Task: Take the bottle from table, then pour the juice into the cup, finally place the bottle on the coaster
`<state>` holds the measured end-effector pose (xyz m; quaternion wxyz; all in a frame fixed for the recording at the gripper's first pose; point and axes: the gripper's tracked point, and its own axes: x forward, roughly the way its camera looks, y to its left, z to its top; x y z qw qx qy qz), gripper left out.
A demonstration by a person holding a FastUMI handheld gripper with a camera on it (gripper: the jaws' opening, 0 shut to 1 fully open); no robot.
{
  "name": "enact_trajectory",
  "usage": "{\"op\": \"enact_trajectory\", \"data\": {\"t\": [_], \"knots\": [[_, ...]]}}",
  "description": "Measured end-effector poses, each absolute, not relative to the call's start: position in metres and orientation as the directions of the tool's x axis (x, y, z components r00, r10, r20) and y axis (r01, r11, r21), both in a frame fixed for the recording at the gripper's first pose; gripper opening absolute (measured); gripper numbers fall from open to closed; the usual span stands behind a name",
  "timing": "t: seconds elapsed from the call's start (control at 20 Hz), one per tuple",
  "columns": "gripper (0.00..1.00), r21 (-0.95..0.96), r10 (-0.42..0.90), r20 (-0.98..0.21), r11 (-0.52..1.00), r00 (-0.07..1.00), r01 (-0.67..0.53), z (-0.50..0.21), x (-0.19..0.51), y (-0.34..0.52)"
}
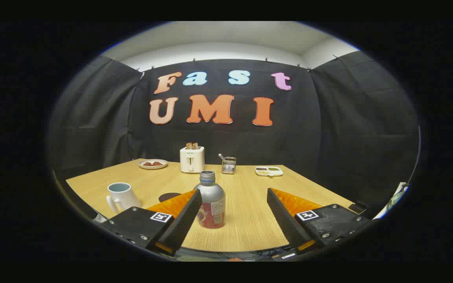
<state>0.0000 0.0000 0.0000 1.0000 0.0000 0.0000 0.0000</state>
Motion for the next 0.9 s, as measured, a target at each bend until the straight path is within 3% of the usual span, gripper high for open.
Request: {"op": "enact_trajectory", "data": {"t": [0.9], "knots": [[0.99, 0.02, 0.063, 0.022, 0.998, 0.998, -0.063, -0.001, -0.005, 0.016]]}}
